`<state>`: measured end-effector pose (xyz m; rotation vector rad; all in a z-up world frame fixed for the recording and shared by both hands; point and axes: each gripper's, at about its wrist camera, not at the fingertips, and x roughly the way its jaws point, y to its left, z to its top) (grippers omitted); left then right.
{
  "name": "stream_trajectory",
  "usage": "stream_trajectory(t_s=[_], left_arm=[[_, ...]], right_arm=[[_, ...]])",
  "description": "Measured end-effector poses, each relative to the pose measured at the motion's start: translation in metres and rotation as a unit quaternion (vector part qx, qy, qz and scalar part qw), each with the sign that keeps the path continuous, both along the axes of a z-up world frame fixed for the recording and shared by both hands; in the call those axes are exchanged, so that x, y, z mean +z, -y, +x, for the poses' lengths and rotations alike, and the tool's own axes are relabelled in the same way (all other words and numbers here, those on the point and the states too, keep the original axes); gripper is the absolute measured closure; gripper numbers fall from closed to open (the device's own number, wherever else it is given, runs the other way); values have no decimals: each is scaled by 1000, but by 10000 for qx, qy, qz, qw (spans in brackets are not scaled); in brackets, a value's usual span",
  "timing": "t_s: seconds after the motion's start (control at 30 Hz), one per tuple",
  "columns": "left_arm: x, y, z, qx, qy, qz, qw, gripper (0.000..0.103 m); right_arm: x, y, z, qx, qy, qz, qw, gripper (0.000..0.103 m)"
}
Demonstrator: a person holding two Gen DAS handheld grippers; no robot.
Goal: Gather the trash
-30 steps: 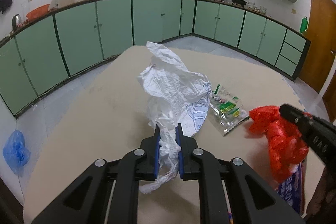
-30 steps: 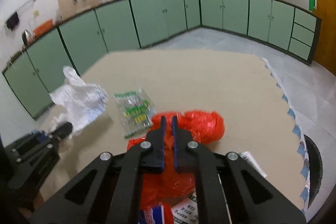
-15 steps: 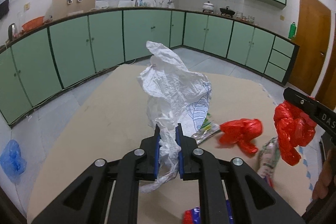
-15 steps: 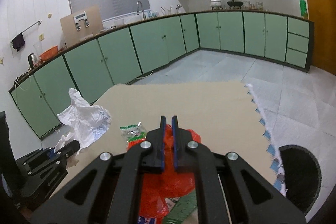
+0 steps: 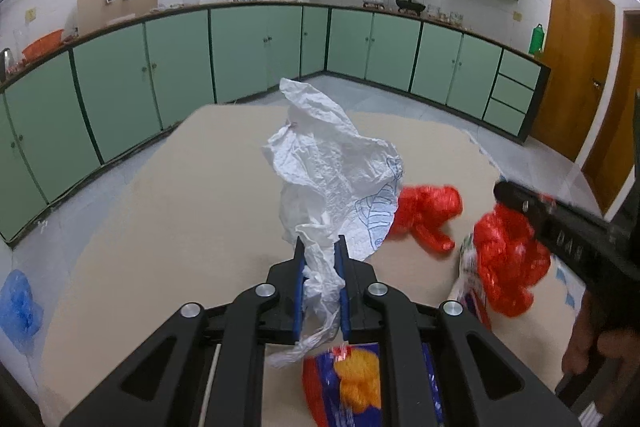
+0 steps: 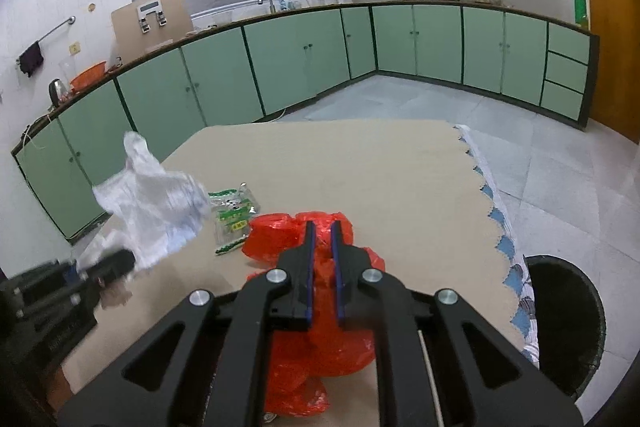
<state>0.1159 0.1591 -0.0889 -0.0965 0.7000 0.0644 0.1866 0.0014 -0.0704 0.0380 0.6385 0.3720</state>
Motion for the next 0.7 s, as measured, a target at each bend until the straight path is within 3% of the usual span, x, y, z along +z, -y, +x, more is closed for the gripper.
stream_trajectory(t_s=[0.1, 0.17, 0.23, 0.37, 0.7], left_arm=[[-5, -2, -5, 32, -94, -29, 9999, 90], [-7, -2, -9, 44, -113, -5, 9999, 90], [-7, -2, -11, 44, -114, 9, 9999, 90], [-4, -4, -16, 70, -77, 17, 9999, 90], [2, 1, -27, 53, -31, 4, 10000, 90]], right_arm=[[5, 0, -5, 42, 64, 51, 10000, 79], [9, 0, -12, 103, 109, 118, 9998, 56], [14, 1, -21, 137, 179, 149, 9996, 45], [14, 6, -35, 133, 193, 13, 9997, 36], [-12, 27, -69, -92, -210, -79, 9997, 35]])
